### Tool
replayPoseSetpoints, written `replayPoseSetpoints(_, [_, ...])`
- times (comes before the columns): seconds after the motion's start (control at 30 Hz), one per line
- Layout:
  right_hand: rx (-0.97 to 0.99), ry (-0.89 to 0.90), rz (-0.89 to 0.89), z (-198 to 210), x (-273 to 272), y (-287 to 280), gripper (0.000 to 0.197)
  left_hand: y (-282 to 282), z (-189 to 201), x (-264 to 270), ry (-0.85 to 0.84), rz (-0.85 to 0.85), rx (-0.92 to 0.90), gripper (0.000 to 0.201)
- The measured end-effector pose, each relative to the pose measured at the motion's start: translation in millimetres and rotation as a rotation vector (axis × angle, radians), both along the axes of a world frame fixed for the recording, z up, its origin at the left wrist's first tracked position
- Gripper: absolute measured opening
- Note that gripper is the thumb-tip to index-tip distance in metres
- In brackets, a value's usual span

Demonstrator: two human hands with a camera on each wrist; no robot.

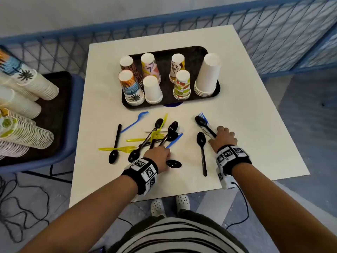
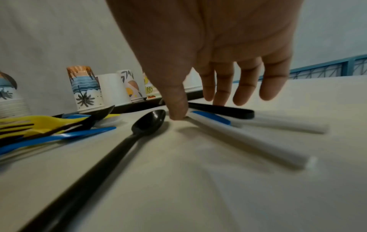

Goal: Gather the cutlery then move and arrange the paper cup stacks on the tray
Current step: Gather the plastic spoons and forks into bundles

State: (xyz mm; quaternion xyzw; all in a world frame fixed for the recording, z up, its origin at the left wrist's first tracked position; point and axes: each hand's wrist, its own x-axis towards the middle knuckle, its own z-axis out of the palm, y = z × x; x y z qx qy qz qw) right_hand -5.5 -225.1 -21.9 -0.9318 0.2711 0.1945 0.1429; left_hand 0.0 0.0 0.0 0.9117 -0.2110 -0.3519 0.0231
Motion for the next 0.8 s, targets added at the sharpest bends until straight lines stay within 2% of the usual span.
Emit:
replayPoseSetpoints(0.2, [0.095, 0.017, -0.056, -11.2, 5.5, -0.9, 0.037, 4.8, -11.8, 1.5, -0.067, -0.08, 0.07, 0.032])
replayPoseSetpoints(0.3, [0.062, -0.015, -0.077, -15.2, 6.7, 0.1, 0.027, 3.3, -14.1, 1.8, -0.135, -0.108, 0.053, 0.031])
replayPoseSetpoints(0.37, [0.054, -0.021, -0.077, -17.1, 8.1, 0.6, 0.027, -0.4, -11.9, 3.3, -0.163, -0.055, -0.028, 0.03])
replayPoseSetpoints(0.47, [0.06, -0.022, -0.066, -19.4, 9.5, -2.7, 0.03, -5.1, -10.4, 10.2, -0.164, 0.123, -0.197, 0.033])
replayPoseSetpoints(0.53, [0.062, -0.035, -0.083, -20.0, 10.5, -6.0, 0.03, -8.8, -12.0, 14.6, -0.152, 0.197, -0.246, 0.035])
replayPoseSetpoints(0.7, [0.074, -0.144, -0.174, -14.7, 8.5, -10.2, 0.029, -18.0, -18.0, 16.7, -0.159, 0.14, -0.119, 0.045])
replayPoseSetpoints(0.8, [0.137, -0.156, -0.19, -13.9, 5.0, -10.6, 0.027, -20.6, -22.6, 18.8, -0.167, 0.143, -0.077, 0.04])
